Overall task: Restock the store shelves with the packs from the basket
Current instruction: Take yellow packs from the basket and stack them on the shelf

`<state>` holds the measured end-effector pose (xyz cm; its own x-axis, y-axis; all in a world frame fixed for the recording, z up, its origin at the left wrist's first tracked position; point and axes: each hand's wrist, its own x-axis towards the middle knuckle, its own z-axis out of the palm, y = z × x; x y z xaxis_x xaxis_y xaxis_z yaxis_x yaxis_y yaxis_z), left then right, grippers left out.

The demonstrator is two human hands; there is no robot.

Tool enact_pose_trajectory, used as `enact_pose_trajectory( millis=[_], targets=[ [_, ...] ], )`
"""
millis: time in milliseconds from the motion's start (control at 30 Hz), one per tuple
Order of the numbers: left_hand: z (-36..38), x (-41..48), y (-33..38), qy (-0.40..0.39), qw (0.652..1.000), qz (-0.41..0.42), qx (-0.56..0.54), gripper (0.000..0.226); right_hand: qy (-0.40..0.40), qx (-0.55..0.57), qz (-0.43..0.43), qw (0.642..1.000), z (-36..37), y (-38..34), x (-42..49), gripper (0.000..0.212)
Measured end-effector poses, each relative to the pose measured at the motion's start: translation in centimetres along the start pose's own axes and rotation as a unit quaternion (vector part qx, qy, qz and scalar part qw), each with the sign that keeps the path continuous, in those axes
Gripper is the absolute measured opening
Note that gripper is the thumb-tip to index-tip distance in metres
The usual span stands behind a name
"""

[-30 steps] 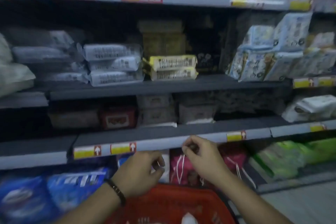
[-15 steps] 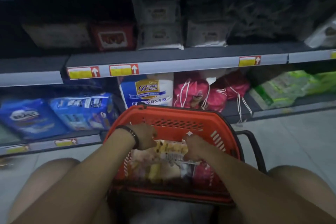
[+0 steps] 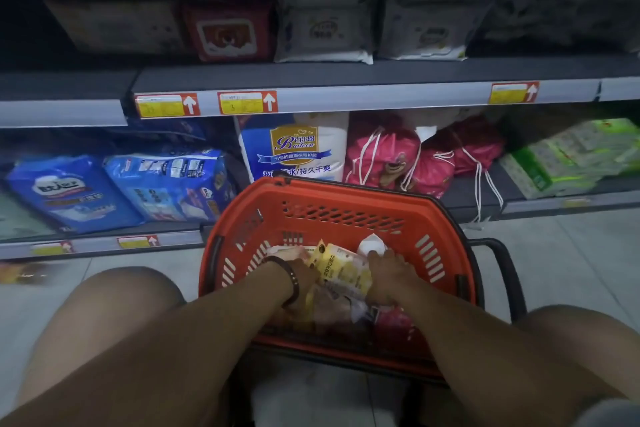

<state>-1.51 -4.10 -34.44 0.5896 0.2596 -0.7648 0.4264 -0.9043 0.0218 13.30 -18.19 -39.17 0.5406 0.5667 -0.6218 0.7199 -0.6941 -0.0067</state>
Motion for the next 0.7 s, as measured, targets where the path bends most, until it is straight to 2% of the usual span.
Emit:
enact_pose_trajectory(
  millis=[100, 167, 300, 467, 533, 600, 700],
  targets=[
    [1.8, 0.9, 0.1, -0.009, 0.999, 0.031, 0.034, 0.070, 0.001, 0.072, 0.002, 0.997, -0.4, 0.8, -0.7, 0.080],
    [2.2, 0.9, 0.2, -0.006, 0.998, 0.035, 0.059, 0.061, -0.012, 0.151, 0.010, 0.988, -1.2, 1.1, -1.4, 0.071],
    [2.1, -0.4, 0.9, 0.070, 0.996, 0.047, 0.041, 0.051, -0.024, 0.312, 0.012, 0.950, -4.0, 2.0, -2.5, 0.043],
    [0.0, -2.0, -1.9, 0.067, 0.993, 0.048, -0.088, 0.063, 0.034, 0.395, -0.013, 0.918, -7.1, 3.8, -4.7, 0.053],
    [-0.6, -2.4, -4.0, 0.072, 0.987, 0.035, -0.142, 0.057, 0.044, 0.425, -0.024, 0.904, -7.9, 4.4, -5.7, 0.045],
    [-1.1, -2.6, -5.7, 0.106, 0.962, 0.057, -0.244, 0.036, 0.048, 0.457, -0.032, 0.888, -8.6, 4.7, -6.4, 0.031],
    [-2.7, -3.8, -6.6, 0.128, 0.896, 0.111, -0.409, 0.027, 0.060, 0.517, -0.033, 0.853, -9.7, 4.5, -7.0, 0.021]
  ],
)
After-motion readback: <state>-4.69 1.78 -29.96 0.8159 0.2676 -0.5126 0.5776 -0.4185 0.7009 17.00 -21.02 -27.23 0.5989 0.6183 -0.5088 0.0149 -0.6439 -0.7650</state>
